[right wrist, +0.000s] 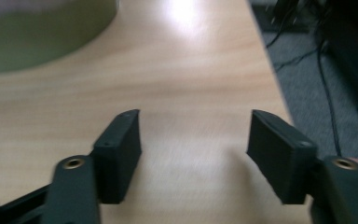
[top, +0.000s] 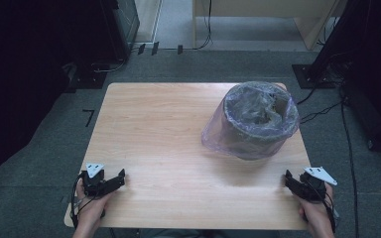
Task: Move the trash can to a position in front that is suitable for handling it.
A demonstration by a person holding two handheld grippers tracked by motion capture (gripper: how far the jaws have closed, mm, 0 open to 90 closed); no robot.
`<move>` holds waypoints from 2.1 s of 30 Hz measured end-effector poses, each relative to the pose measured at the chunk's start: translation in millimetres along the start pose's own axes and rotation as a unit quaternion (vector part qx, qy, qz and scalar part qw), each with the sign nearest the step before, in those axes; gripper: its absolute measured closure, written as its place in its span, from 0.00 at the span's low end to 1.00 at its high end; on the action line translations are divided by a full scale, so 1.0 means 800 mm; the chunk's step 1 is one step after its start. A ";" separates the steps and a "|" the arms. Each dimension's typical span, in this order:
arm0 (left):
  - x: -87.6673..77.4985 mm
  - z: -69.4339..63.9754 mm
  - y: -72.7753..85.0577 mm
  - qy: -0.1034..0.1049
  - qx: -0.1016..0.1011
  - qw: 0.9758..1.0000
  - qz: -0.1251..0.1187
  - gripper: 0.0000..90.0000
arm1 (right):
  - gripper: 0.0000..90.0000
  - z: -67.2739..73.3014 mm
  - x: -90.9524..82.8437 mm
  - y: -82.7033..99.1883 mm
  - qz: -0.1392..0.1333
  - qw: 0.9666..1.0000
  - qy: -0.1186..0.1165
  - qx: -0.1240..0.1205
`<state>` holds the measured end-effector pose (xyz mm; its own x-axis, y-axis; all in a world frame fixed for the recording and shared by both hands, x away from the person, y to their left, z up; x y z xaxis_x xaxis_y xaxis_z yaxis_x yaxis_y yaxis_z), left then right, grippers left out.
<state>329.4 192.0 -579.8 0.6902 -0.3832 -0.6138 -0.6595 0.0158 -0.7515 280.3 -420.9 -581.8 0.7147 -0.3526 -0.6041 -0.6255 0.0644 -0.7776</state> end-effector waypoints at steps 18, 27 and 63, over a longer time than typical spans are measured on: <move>0.030 -0.066 -0.042 0.062 0.005 0.998 -0.008 0.15 | 0.42 -0.020 0.033 -0.120 -0.057 0.996 0.005 0.072; 0.048 -0.083 -0.077 0.043 -0.007 0.998 -0.039 0.16 | 0.45 -0.010 0.081 -0.179 -0.050 0.995 0.010 0.081; 0.117 -0.219 -0.143 0.131 0.036 0.988 -0.073 0.54 | 0.86 0.159 0.037 -0.215 -0.122 0.966 -0.230 -0.003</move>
<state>417.3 -7.2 -509.3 0.6697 -0.6123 -0.4201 -0.5284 0.0045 -0.8490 449.0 -323.6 -488.0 0.9033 0.0948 -0.4184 -0.4223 0.0250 -0.9061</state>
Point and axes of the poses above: each handheld gripper's, and its own axes: x roughly forward along the jaws, y roughly out of its underside, z roughly to its left, the point moved 10 cm from there along x, roughly forward along the jaws, and after that the axes turned 15 degrees about y, right-handed, at the moved point
